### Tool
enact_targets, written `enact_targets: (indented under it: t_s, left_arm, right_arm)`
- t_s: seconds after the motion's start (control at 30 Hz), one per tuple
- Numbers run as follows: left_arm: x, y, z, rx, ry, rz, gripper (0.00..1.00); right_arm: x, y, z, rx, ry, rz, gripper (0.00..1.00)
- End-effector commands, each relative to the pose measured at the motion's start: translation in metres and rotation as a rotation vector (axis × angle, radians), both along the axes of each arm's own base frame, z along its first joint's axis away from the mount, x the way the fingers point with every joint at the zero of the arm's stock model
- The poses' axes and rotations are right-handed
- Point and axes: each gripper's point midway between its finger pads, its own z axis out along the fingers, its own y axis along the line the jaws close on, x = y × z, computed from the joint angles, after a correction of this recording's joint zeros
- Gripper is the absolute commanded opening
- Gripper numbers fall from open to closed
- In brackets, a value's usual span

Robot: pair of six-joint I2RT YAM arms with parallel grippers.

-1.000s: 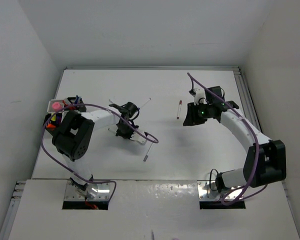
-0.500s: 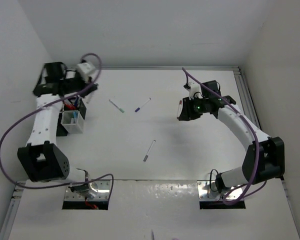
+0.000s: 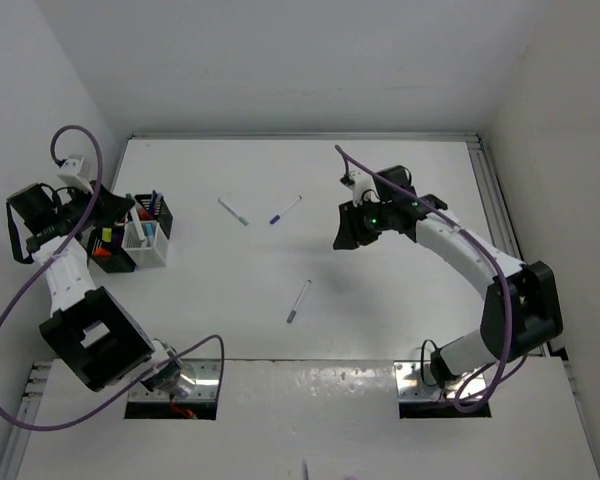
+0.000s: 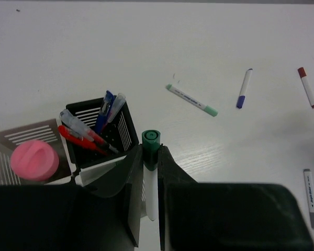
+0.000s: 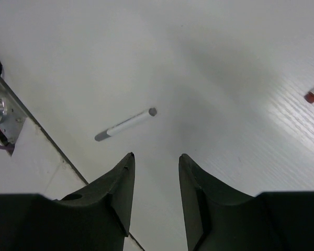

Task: Sort the stationery into containers
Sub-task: Place the pen in the storage box.

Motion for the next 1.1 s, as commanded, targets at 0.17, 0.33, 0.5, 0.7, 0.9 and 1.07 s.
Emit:
enact_targets:
  t_s: [0.17,0.33,0.5,0.7,0.9,1.07]
  left_arm:
    - [-0.001,0.012,-0.028,-0.012,-0.026,-0.020,0.02]
    - [-0.001,0.025,-0.047,0.050,-0.004,0.010,0.11]
    - [-0.004,0.034,-0.048,0.051,-0.026,0.031,0.11]
    - [-0.004,0.022,-0.012,-0.037,-0.111,-0.032,0.00]
    - [-0.013,-0.001,0.029,-0.079,-0.166,-0.139,0.00]
    - [-0.001,0.012,0.018,-0.022,-0.184,-0.076,0.00]
  right_arm:
    - [-0.007,0.032,0.006,-0.035,-0.131,0.186,0.38]
    - [-0.021,0.046,-0.004,-0.146,-0.250,0.428,0.38]
    - [-0.025,0.064,-0.010,-0.170,-0.305,0.628,0.39]
    - [-0.016,0.076,-0.017,-0.176,-0.220,0.627,0.37]
    - [-0.020,0.075,-0.023,-0.171,-0.194,0.614,0.36]
    - [-0.015,0.077,-0.026,-0.164,-0.217,0.600,0.36]
